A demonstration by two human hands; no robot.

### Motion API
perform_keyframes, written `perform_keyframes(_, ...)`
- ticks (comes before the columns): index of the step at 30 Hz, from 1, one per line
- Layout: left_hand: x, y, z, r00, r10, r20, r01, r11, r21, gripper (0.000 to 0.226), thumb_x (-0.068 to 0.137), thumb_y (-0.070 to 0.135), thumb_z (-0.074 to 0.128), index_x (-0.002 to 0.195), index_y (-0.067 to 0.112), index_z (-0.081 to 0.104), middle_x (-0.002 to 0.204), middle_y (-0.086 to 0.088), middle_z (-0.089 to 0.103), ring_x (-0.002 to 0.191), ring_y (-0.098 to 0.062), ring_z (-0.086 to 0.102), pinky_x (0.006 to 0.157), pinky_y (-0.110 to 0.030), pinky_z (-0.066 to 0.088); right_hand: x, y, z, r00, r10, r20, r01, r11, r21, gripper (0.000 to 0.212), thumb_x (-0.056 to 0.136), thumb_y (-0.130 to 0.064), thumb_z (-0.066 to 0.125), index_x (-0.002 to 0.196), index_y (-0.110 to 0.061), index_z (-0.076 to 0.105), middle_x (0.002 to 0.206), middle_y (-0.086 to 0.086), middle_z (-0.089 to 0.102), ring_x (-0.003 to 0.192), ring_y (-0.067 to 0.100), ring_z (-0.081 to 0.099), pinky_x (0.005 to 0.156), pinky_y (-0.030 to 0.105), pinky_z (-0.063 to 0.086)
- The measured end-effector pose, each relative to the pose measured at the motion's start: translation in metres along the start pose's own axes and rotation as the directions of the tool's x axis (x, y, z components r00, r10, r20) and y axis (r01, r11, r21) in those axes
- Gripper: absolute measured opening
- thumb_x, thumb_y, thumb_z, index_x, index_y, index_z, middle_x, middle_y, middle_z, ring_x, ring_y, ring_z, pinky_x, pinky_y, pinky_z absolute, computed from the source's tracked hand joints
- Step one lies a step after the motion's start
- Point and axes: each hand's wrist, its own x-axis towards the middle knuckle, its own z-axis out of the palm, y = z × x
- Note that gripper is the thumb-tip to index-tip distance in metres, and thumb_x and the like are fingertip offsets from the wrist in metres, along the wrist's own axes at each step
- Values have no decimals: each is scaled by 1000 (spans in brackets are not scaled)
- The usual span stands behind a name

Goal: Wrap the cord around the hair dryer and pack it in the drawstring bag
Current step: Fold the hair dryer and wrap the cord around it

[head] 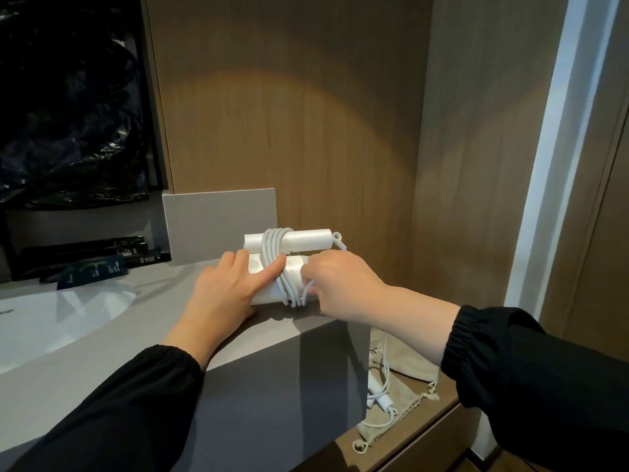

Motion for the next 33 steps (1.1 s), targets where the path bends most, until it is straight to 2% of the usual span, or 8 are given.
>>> perform_keyframes(3, 6, 3, 4, 1000, 20, -7, -20, 999, -30, 87, 51, 23, 89, 128, 26, 48, 72, -13, 45, 58, -26, 40, 45, -25, 20, 1, 10, -3, 995, 11, -101, -17, 998, -60, 13, 89, -22, 60, 98, -14, 64, 96, 2, 64, 88, 21, 58, 71, 28, 40)
perform_keyframes(6, 15, 11, 7, 998, 47, -32, -48, 998, -46, 82, 51, 13, 84, 124, 26, 48, 67, -10, 40, 59, -22, 27, 47, -28, 18, 1, 25, -6, 974, 104, -200, -143, 971, -190, 38, 86, -52, 59, 95, -15, 65, 81, -2, 59, 72, 19, 50, 66, 29, 32)
perform_keyframes(8, 22, 17, 9, 998, 52, -38, -55, 996, -68, 82, 51, 14, 85, 123, 26, 48, 67, -10, 41, 58, -22, 29, 47, -28, 18, 1, 34, -8, 968, 137, -212, -181, 962, -206, 44, 85, -57, 57, 94, -15, 66, 80, -1, 60, 72, 19, 54, 66, 30, 35)
perform_keyframes(11, 35, 32, 14, 999, 41, -28, -44, 995, -91, 84, 49, 16, 87, 123, 26, 47, 69, -11, 45, 56, -25, 39, 46, -27, 21, 1, 48, -11, 963, 154, -221, -189, 971, -148, 37, 89, -48, 59, 96, -13, 68, 88, 3, 63, 80, 21, 56, 71, 31, 40)
perform_keyframes(17, 51, 55, 28, 997, -40, -64, 29, 986, -162, 80, 55, 15, 87, 125, 25, 48, 73, -13, 49, 59, -28, 44, 46, -31, 32, 0, 78, -7, 968, 132, -213, -149, 987, -64, 14, 91, -7, 56, 95, -7, 69, 90, 8, 63, 86, 26, 56, 71, 34, 39)
perform_keyframes(22, 47, 53, 32, 994, -12, -106, -11, 977, -214, 79, 60, 13, 84, 128, 27, 45, 77, -14, 49, 63, -29, 45, 48, -32, 37, 4, 82, -13, 932, 218, -289, -267, 953, -145, 38, 89, -50, 57, 93, -14, 66, 87, 0, 65, 83, 19, 58, 84, 34, 38)
perform_keyframes(24, 46, 53, 32, 994, -21, -106, -4, 974, -228, 81, 59, 14, 85, 128, 28, 44, 77, -12, 48, 65, -28, 44, 47, -31, 34, 8, 83, -15, 916, 271, -295, -320, 938, -132, 43, 86, -57, 57, 91, -15, 66, 85, -1, 66, 80, 17, 58, 85, 33, 37)
perform_keyframes(33, 43, 55, 26, 992, 37, -120, -68, 961, -267, 81, 61, 18, 80, 134, 31, 45, 79, -10, 48, 68, -29, 45, 45, -31, 37, 12, 90, -23, 974, 110, -199, -98, 993, 69, 15, 93, -19, 58, 95, -11, 70, 90, 0, 59, 86, 14, 47, 77, 25, 37)
